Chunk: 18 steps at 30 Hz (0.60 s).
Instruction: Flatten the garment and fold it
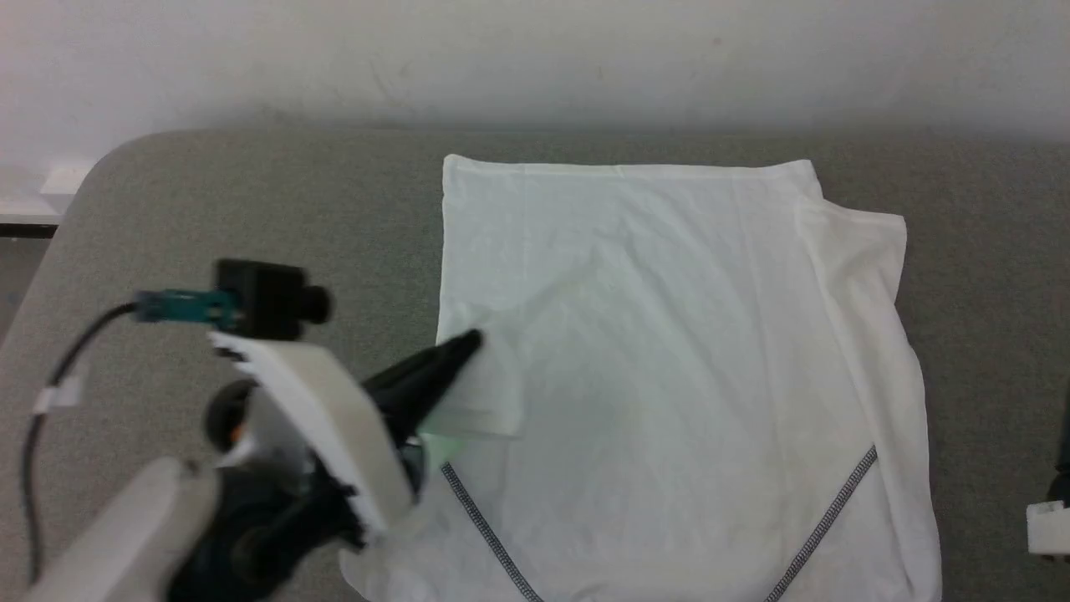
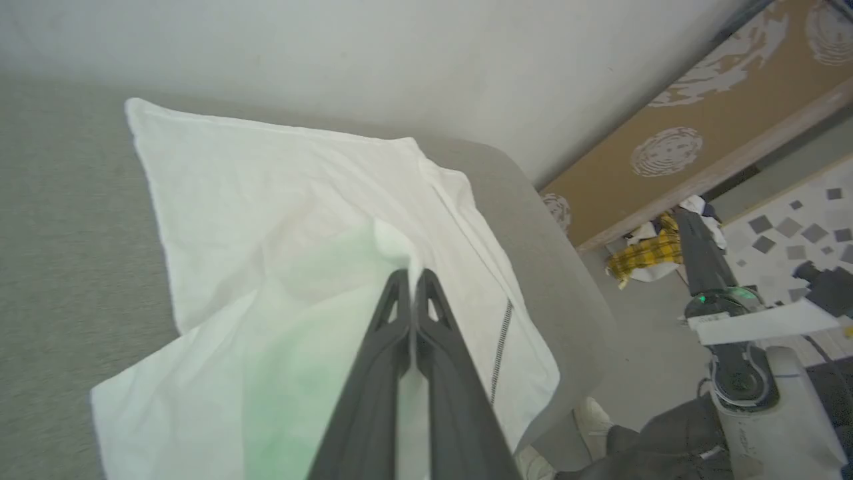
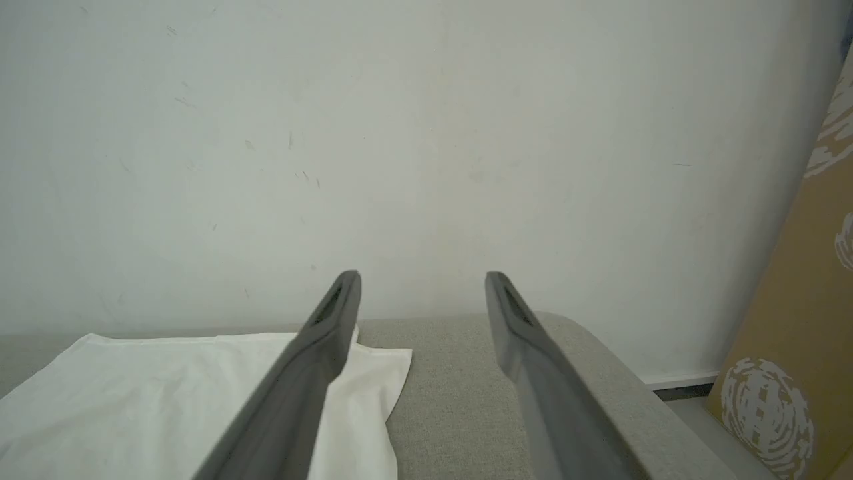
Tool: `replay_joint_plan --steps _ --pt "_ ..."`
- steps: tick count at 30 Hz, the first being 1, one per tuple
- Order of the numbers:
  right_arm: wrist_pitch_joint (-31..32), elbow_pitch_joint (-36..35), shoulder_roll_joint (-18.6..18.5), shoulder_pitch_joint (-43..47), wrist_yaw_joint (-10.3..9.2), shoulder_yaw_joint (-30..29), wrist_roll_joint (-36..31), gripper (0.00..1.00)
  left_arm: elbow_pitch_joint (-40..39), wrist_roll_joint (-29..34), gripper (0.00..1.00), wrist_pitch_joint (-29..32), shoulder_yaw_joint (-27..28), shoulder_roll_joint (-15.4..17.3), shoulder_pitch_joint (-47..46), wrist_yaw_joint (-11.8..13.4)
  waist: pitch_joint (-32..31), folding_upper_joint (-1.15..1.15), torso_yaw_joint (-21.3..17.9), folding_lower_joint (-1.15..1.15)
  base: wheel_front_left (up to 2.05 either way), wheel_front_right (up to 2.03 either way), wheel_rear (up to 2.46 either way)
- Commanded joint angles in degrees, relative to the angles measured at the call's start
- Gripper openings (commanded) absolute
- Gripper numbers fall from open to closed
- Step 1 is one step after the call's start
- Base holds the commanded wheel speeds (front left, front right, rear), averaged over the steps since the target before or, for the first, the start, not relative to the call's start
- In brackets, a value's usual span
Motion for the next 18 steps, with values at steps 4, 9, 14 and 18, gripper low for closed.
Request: replay_joint_plan --steps 4,9,14,18 --pt "0.32 -1.11 0.06 -0.83 -0.06 -1.70 -0.14 1.00 5.16 4.25 0.00 1.16 -10.56 -12.34 -7.26 0.24 0.47 0.00 -0.74 0.00 0.00 0.00 0.00" --pt "0.47 -1.45 0.06 -0.87 -0.06 -2.88 0.09 1.00 15.10 5.56 0.00 -1.18 -17.75 -25.14 -9.83 -0.97 1.27 0.00 -2.49 0.00 0.00 0.00 0.00" --pt "0.53 -1.53 0.06 -0.87 -0.06 -2.88 0.33 1.00 22.84 5.13 0.00 -4.00 -20.59 -32.54 -9.66 -2.59 2.46 0.00 -4.48 0.00 0.00 0.00 0.00" --pt "0.44 -1.36 0.06 -1.00 -0.06 -2.61 0.65 1.00 30.40 6.62 0.00 -6.76 -23.81 -35.16 -10.15 -4.28 3.81 0.00 -6.48 0.00 0.00 0.00 0.00"
